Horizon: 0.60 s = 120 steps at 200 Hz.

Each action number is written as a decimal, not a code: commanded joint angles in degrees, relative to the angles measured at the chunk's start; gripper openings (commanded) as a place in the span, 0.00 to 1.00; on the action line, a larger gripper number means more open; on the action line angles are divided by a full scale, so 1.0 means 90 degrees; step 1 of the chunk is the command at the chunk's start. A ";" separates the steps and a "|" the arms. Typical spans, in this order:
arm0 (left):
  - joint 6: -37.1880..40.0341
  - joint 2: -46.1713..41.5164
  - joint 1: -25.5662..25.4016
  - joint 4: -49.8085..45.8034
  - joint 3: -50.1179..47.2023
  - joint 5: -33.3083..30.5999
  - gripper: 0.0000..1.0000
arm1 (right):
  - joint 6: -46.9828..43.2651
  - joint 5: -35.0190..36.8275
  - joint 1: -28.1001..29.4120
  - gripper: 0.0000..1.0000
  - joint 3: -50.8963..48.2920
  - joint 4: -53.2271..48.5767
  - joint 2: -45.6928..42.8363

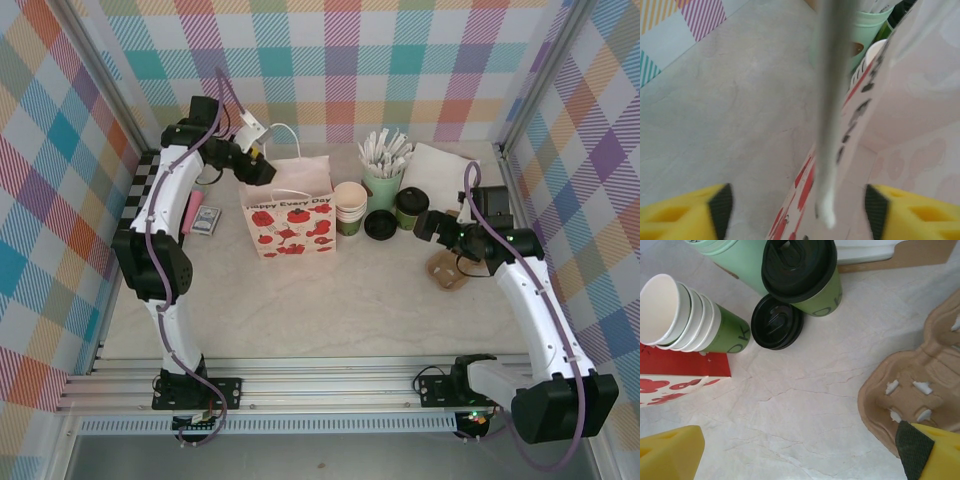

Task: Pack the takeout coffee

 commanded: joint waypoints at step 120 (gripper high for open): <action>-0.3227 -0.2418 -0.0399 0.1394 -0.2419 -0.0517 0.07 | -0.0457 -0.0514 -0.0021 1.00 -0.0753 0.0268 0.2476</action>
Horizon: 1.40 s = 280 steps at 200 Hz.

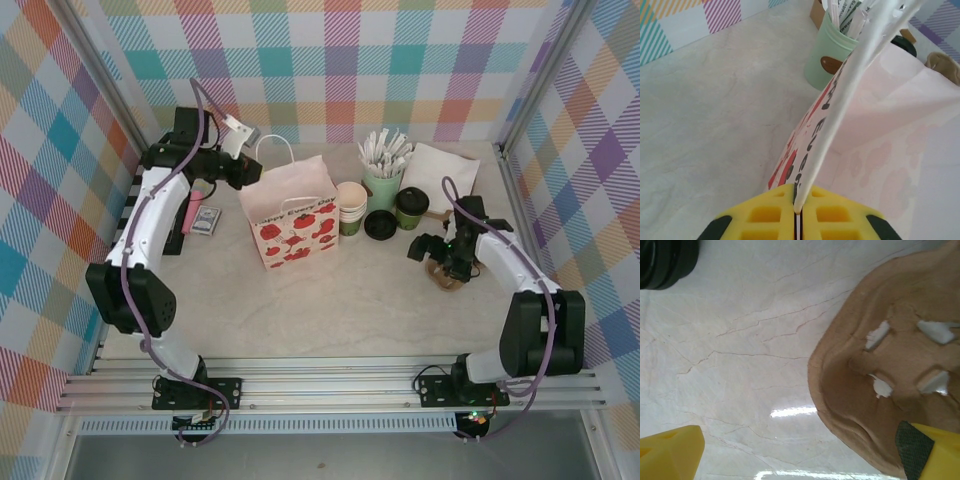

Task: Pack the takeout coffee

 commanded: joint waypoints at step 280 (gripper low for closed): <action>-0.3330 -0.2988 -0.0389 0.2133 -0.2679 -0.2353 1.00 | -0.1645 0.1690 0.0439 0.79 0.1016 -0.1060 0.1540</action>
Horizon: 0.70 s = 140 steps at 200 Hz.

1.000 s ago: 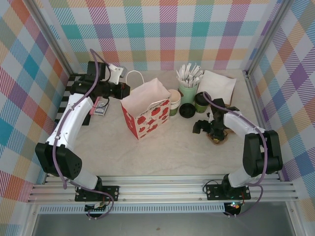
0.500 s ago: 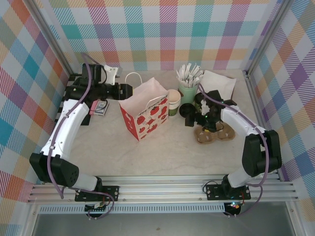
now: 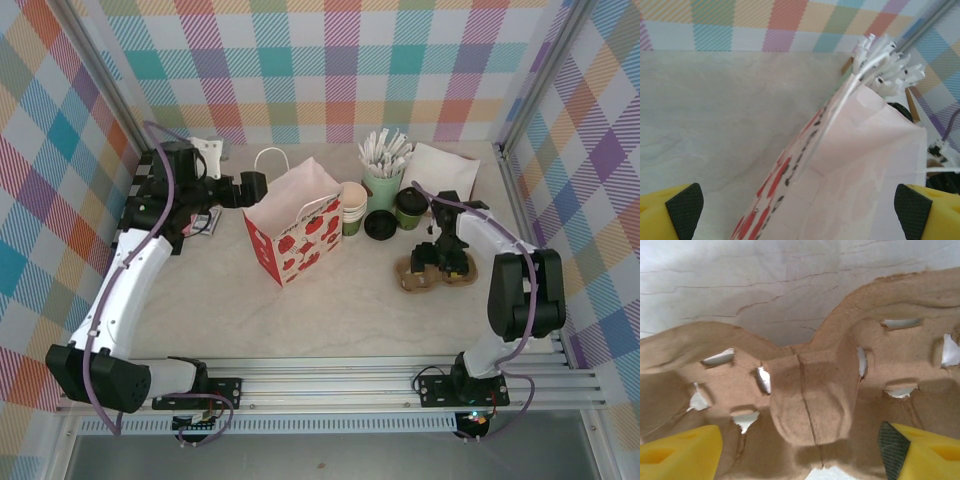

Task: Pack the takeout coffee

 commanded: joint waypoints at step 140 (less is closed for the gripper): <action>-0.0560 -0.0415 -0.0005 0.1056 -0.0527 -0.1100 1.00 | -0.0200 0.0617 0.0355 0.63 -0.0274 0.0586 0.0663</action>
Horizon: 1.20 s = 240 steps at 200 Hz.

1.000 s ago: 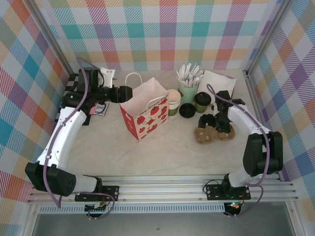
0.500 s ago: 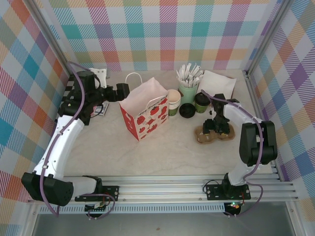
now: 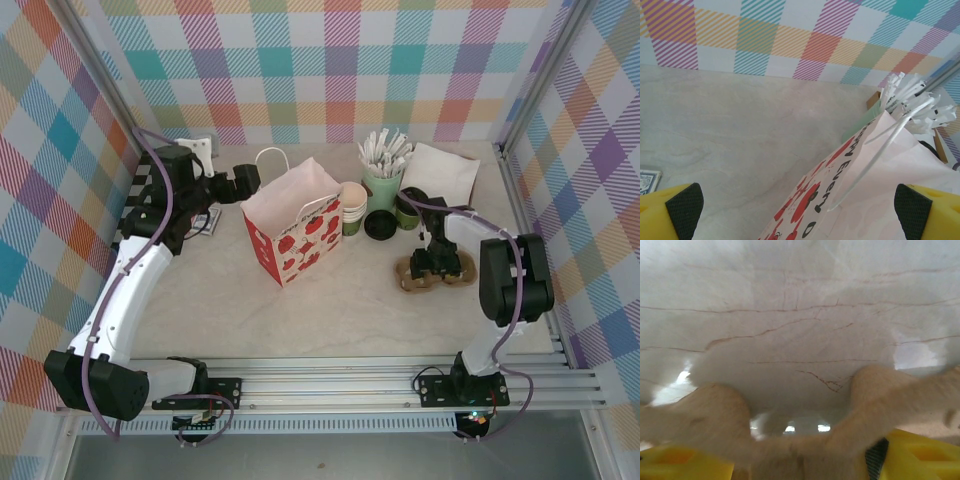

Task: Pack the takeout coffee

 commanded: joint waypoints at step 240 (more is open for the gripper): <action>0.0881 0.1898 -0.0825 -0.1763 0.2325 0.1010 0.49 | 0.0596 -0.1034 0.1278 0.43 0.3843 -0.0624 -0.2210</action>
